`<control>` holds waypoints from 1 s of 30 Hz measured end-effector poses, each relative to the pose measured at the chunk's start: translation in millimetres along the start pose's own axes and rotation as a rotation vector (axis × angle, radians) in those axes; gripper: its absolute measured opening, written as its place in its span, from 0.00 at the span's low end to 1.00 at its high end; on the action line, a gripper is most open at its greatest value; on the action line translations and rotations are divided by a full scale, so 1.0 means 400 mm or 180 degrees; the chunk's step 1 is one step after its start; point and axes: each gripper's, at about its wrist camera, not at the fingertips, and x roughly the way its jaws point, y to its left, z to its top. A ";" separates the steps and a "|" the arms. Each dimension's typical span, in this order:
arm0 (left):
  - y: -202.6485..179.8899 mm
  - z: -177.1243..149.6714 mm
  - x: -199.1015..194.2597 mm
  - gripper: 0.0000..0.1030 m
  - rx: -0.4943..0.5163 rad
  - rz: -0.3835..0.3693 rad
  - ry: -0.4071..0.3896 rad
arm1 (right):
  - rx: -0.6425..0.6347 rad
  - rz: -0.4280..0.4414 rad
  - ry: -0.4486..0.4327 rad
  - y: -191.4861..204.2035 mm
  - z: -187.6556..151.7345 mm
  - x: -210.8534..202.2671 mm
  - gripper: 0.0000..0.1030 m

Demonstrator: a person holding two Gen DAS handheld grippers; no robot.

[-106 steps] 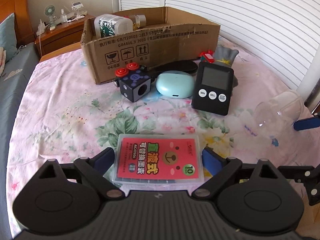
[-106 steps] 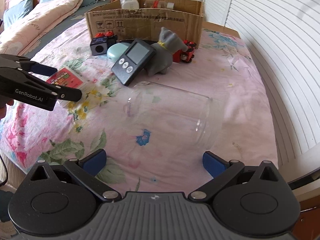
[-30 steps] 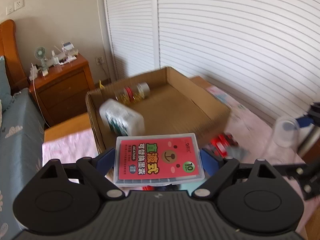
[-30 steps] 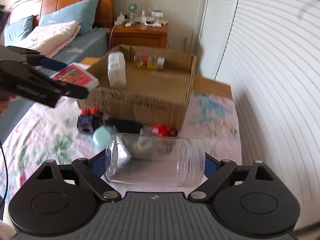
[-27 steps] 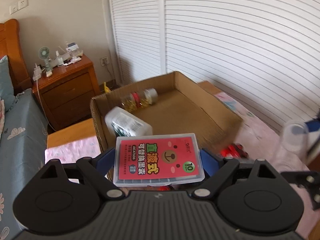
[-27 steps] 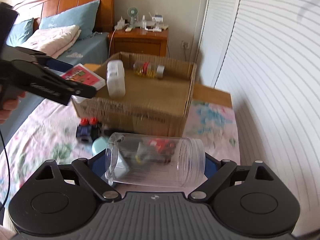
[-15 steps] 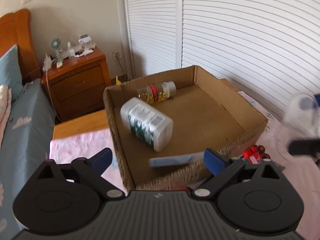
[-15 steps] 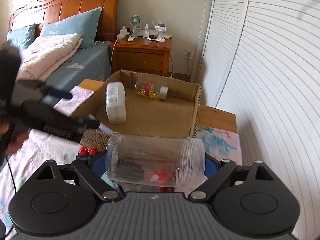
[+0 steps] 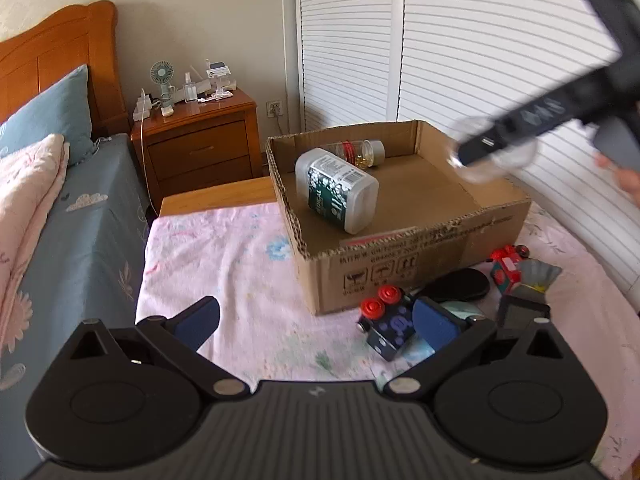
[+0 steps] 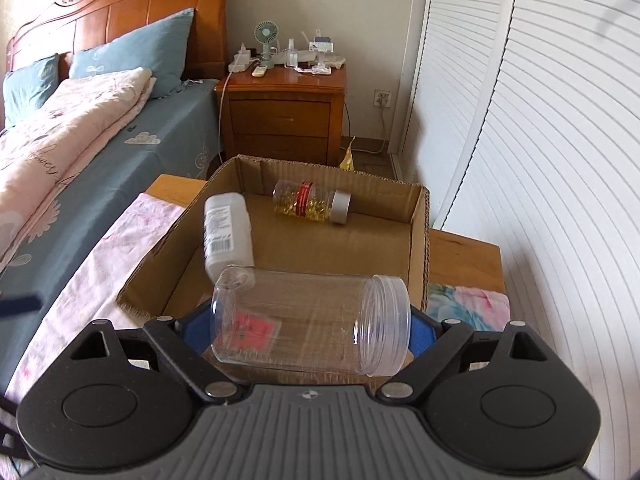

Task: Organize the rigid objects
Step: 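Carry card pack and jar into the cardboard box and open both tools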

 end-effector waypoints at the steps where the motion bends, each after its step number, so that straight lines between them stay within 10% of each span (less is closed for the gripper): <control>1: 0.002 -0.006 -0.007 0.99 -0.0036 0.0006 -0.0007 | 0.0012 0.0003 0.0006 -0.003 0.015 0.015 0.91; 14: 0.023 -0.050 -0.021 0.99 -0.0144 0.0270 -0.0097 | 0.0285 -0.0283 0.0106 -0.052 0.147 0.193 0.95; 30: -0.009 -0.071 -0.060 0.99 -0.0168 0.0162 -0.0029 | 0.0318 -0.0226 0.0173 -0.025 0.014 0.067 1.00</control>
